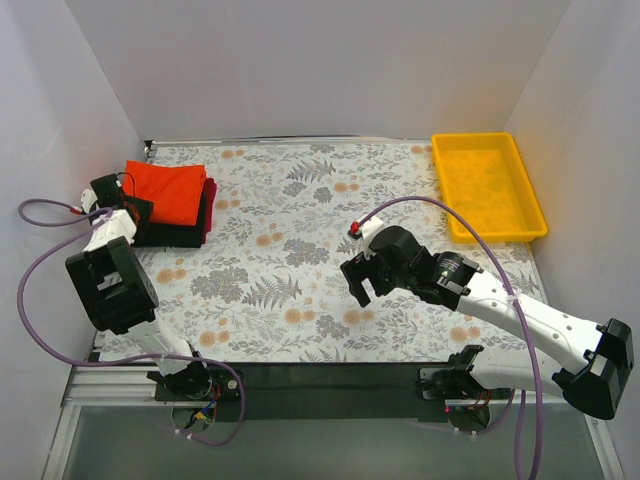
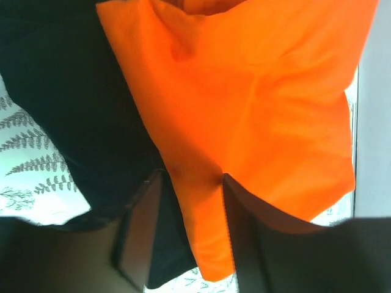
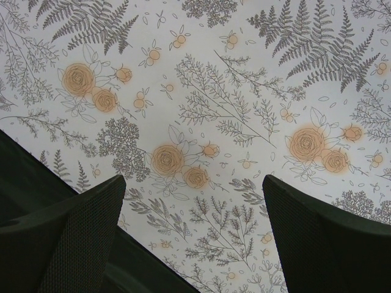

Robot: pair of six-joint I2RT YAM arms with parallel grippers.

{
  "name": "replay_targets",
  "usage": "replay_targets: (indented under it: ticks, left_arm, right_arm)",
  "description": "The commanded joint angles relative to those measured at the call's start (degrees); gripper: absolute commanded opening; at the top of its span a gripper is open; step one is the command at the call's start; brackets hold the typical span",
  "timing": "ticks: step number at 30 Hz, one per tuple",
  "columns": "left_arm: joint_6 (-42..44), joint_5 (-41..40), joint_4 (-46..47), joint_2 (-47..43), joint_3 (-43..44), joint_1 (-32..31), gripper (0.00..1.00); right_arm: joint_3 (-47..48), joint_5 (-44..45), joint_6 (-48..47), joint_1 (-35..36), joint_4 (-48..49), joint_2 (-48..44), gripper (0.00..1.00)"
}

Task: Fold and stack the t-shirts
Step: Neatly place the folded tshirt to the corner, then reset both grippers

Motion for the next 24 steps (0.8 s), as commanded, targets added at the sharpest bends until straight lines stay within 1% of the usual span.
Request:
replay_targets:
  ticks: [1,2,3,10,12,13,14,15,18,24]
  left_arm:
    - [-1.51,0.83,1.70,0.25,-0.27,0.10,0.40]
    - [-1.60,0.83,1.79,0.25,-0.62,0.10,0.37]
    - [-1.68,0.83,1.97,0.16,-1.49,0.10,0.37]
    - [-2.30,0.13,4.51,0.51,-3.87,0.10,0.41]
    - [-2.47,0.30,4.78,1.47,-3.61,0.10,0.41]
    - [-2.48,1.17,4.96,1.74,-3.35,0.10,0.39]
    - [-2.39,1.53,4.96,1.92,-3.09,0.19,0.36]
    - [-2.21,1.88,4.96,1.92,-2.91,0.11,0.21]
    - [-2.12,2.06,4.61,0.52,-3.43,0.10,0.01]
    - [-4.05,1.62,2.86,-5.72,-6.07,0.10,0.00]
  right_arm:
    - [0.26,0.53,0.33,-0.32,1.42,-0.23,0.84]
    - [0.26,0.44,0.33,-0.32,1.33,-0.23,0.84]
    - [0.26,0.53,0.33,-0.40,1.42,-0.05,0.84]
    - [-0.27,0.18,0.51,-0.49,1.33,-0.58,0.84]
    - [-0.36,0.26,0.59,-0.40,1.42,-0.84,0.84]
    - [-0.45,0.26,0.59,-0.49,1.42,-0.84,0.84]
    - [-0.53,0.26,0.68,-0.49,1.42,-0.76,0.84]
    - [-0.54,0.26,0.68,-0.58,1.33,-0.67,0.84]
    - [-0.45,0.26,0.68,-0.58,1.33,-0.67,0.84]
    - [-0.27,0.53,0.33,-0.67,1.50,-1.19,0.84]
